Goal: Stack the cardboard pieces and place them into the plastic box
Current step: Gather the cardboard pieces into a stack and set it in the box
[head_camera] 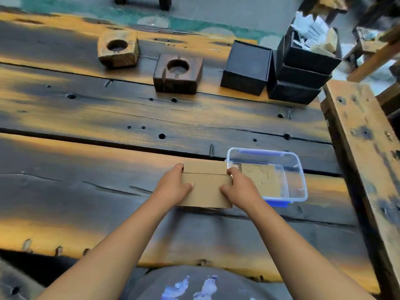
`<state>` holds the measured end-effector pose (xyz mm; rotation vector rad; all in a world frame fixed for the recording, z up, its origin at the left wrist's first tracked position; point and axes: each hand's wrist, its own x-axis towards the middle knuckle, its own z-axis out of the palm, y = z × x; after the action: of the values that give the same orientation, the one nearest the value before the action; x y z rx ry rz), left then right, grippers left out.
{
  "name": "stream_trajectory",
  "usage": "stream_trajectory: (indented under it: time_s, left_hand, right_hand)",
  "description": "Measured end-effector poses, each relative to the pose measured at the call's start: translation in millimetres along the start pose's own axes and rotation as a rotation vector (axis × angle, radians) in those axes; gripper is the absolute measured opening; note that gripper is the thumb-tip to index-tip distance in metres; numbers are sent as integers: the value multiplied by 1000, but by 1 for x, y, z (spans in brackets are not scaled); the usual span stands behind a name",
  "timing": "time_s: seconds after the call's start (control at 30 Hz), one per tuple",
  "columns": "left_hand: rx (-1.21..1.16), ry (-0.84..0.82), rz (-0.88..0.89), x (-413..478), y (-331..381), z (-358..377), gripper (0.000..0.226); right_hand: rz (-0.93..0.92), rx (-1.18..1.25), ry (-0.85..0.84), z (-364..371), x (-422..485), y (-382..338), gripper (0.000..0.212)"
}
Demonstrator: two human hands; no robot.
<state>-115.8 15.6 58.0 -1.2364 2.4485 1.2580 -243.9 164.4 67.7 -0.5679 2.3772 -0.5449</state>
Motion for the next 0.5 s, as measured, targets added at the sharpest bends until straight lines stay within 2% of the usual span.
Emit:
stream_trajectory:
  time_s: [0.5]
  left_hand:
    - [-7,58,95,21,138,94,58]
  right_hand:
    - [-18,49,110,-119,30,114,43]
